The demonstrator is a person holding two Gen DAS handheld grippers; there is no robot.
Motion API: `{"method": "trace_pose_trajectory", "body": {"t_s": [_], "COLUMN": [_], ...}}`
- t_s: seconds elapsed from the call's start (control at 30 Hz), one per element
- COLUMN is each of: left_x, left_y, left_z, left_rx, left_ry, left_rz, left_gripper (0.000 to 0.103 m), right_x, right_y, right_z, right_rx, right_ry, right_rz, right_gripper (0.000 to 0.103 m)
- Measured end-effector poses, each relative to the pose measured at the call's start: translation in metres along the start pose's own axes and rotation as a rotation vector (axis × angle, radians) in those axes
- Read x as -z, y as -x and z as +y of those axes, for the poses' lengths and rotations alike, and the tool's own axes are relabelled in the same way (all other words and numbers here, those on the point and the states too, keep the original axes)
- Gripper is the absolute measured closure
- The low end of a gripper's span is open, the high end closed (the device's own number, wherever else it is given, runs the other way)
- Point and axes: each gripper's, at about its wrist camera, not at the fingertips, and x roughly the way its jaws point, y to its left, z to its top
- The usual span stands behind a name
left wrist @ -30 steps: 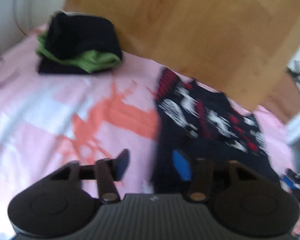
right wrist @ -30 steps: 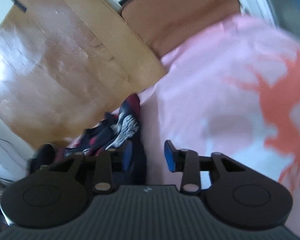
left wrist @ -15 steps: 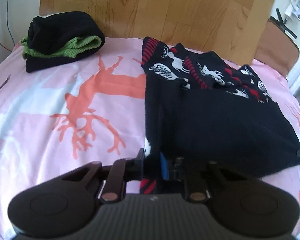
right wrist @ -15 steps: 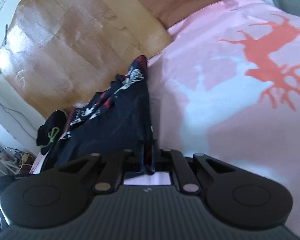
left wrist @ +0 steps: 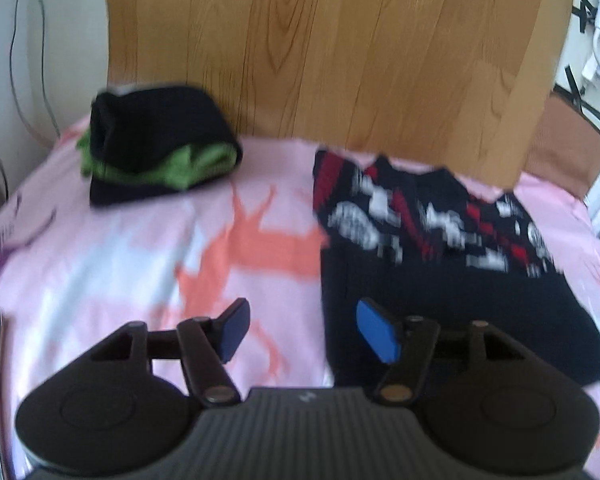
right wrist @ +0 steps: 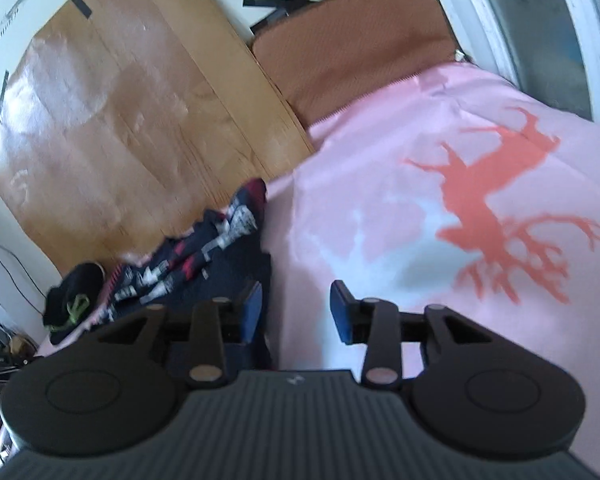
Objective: Fold small clothes
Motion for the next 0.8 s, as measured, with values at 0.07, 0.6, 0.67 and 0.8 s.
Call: {"method": "trace_pose_trajectory", "body": {"t_s": [0.07, 0.6, 0.67, 0.8], "left_x": [-0.014, -0.011, -0.013, -0.014], "left_y": [-0.006, -0.124, -0.125, -0.125], "left_z": [-0.015, -0.089, -0.082, -0.075], "left_rx": [0.018, -0.142, -0.131, -0.109], "left_ry": [-0.014, -0.100, -0.061, -0.032], "left_rz": [-0.034, -0.068, -0.049, -0.036], "left_gripper": [0.042, 0.020, 0.016, 0.014], "right_x": [-0.005, -0.007, -0.007, -0.004], "right_y": [-0.007, -0.134, -0.131, -0.127], "right_z": [0.008, 0.064, 0.062, 0.065], "right_rx": [-0.036, -0.038, -0.040, -0.025], "right_ry": [0.002, 0.173, 0.163, 0.183], "right_rz": [-0.015, 0.065, 0.063, 0.056], "right_gripper": [0.062, 0.062, 0.062, 0.062]}}
